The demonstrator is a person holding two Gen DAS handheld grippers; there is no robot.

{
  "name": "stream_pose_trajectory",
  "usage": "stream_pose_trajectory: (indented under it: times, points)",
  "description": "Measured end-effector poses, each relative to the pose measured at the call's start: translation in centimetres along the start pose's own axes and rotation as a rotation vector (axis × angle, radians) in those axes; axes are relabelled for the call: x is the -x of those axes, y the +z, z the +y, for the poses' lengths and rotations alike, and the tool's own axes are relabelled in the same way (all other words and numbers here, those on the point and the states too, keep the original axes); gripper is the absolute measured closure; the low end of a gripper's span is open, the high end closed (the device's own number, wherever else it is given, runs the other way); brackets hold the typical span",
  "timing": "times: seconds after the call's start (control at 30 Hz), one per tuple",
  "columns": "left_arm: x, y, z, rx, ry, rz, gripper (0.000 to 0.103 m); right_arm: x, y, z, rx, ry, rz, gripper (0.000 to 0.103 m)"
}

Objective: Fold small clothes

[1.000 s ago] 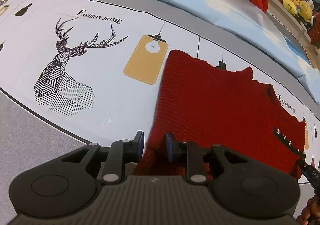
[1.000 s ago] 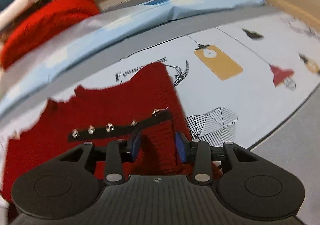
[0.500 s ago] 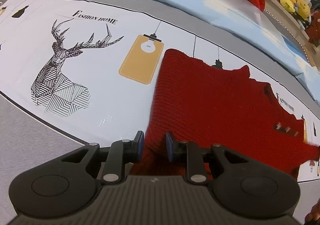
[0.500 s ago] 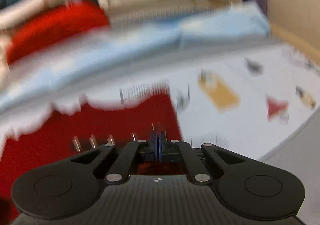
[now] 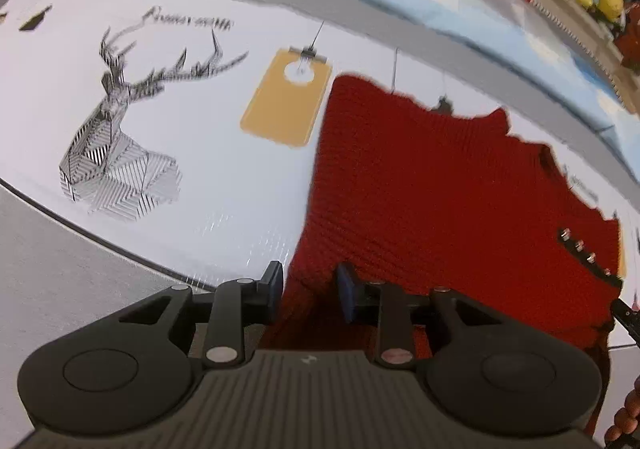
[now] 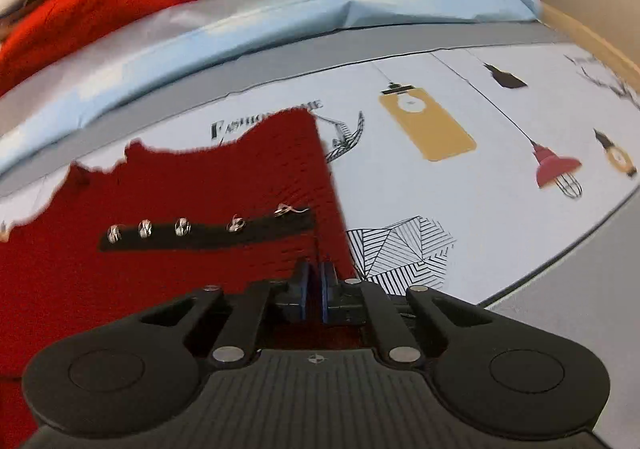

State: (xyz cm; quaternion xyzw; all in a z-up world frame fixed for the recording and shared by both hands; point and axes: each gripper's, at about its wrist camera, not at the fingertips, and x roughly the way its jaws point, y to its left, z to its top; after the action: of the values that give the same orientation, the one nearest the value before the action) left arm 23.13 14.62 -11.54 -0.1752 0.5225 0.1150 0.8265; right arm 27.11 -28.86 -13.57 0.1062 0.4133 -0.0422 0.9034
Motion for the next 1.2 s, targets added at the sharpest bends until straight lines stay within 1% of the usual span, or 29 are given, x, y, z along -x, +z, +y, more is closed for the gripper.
stream_pose_trajectory:
  times: [0.03,0.07,0.1,0.13,0.17,0.2,0.23,0.27,0.3,0.33,0.37,0.4,0.47,0.53,0.6,0.63,0.7,0.77,0.83,0.93,0.97,1.0,1.03,1.1,1.17,1.2]
  points:
    - [0.3,0.0,-0.1,-0.009,-0.016,-0.014,0.07,0.5,0.2,0.1,-0.008,0.002,-0.018,0.094]
    - [0.1,-0.1,-0.1,-0.011,-0.028,-0.005,0.07,0.9,0.2,0.2,0.008,0.012,-0.051,0.094]
    - [-0.4,-0.2,0.1,-0.008,-0.033,0.024,0.07,0.6,-0.2,0.3,0.031,0.013,-0.044,0.093]
    - [-1.0,-0.5,0.4,-0.004,-0.042,0.068,0.069,-0.2,-0.6,0.0,0.027,0.008,0.008,0.093]
    - [-1.3,-0.7,0.9,0.004,-0.036,0.112,0.069,-0.2,-0.8,-0.7,-0.011,0.017,0.027,0.093]
    - [-0.7,-0.7,1.1,0.012,-0.012,0.105,0.072,0.6,-0.7,-1.2,-0.062,0.025,0.031,0.091]
    - [0.8,-0.6,1.3,0.009,0.001,0.053,0.073,1.6,-0.2,-1.5,-0.099,0.007,0.038,0.088]
    - [2.7,-0.4,1.3,-0.007,-0.006,-0.008,0.073,3.5,0.3,-1.6,-0.125,0.003,0.016,0.086]
    - [4.9,-0.2,1.3,-0.026,-0.03,-0.073,0.072,5.5,0.9,-1.8,-0.131,0.022,-0.024,0.084]
    - [7.5,-0.2,1.3,-0.041,-0.066,-0.145,0.071,7.8,1.4,-1.8,-0.116,0.048,-0.065,0.079]
    - [9.8,-0.4,1.4,-0.055,-0.097,-0.205,0.071,10.2,1.8,-1.7,-0.086,0.068,-0.101,0.076]
    - [11.6,-0.7,1.5,-0.066,-0.114,-0.247,0.071,12.6,2.1,-1.5,-0.052,0.081,-0.136,0.072]
    - [15.1,-1.7,1.7,-0.089,-0.129,-0.301,0.071,17.5,2.4,-2.0,-0.009,0.111,-0.195,0.068]
    - [17.7,-3.1,1.9,-0.126,-0.136,-0.324,0.071,22.1,1.9,-3.0,0.008,0.155,-0.237,0.063]
    - [20.4,-5.6,2.4,-0.19,-0.129,-0.352,0.07,25.9,0.7,-4.2,0.038,0.187,-0.267,0.061]
    - [21.4,-7.1,2.8,-0.219,-0.127,-0.357,0.07,27.7,-0.5,-5.0,0.054,0.199,-0.276,0.06]
    - [22.6,-10.4,4.1,-0.254,-0.134,-0.347,0.07,30.0,-3.0,-6.8,0.072,0.217,-0.271,0.056]
    - [22.7,-14.0,5.5,-0.27,-0.142,-0.31,0.07,30.4,-5.0,-8.4,0.075,0.211,-0.234,0.056]
    - [21.4,-17.6,7.0,-0.268,-0.137,-0.254,0.071,29.9,-7.8,-10.3,0.028,0.178,-0.168,0.056]
    - [18.4,-22.2,9.3,-0.237,-0.12,-0.173,0.071,28.0,-11.7,-12.5,-0.069,0.157,-0.067,0.056]
    - [16.9,-23.5,10.1,-0.214,-0.114,-0.116,0.071,27.1,-12.8,-13.2,-0.096,0.149,-0.021,0.056]
    - [15.9,-24.4,10.7,-0.189,-0.102,-0.053,0.072,26.3,-13.6,-13.8,-0.109,0.133,0.032,0.056]
    - [15.1,-24.9,11.1,-0.17,-0.111,-0.016,0.072,25.9,-14.1,-14.0,-0.112,0.123,0.057,0.056]
    - [14.3,-25.5,11.3,-0.187,-0.142,0.016,0.072,25.0,-14.9,-14.6,-0.116,0.111,0.096,0.056]
    - [13.7,-25.7,11.2,-0.219,-0.128,0.029,0.071,23.9,-15.9,-15.1,-0.128,0.09,0.133,0.056]
    - [13.4,-25.8,11.5,-0.215,-0.122,0.038,0.071,23.5,-16.6,-15.4,-0.133,0.081,0.146,0.056]
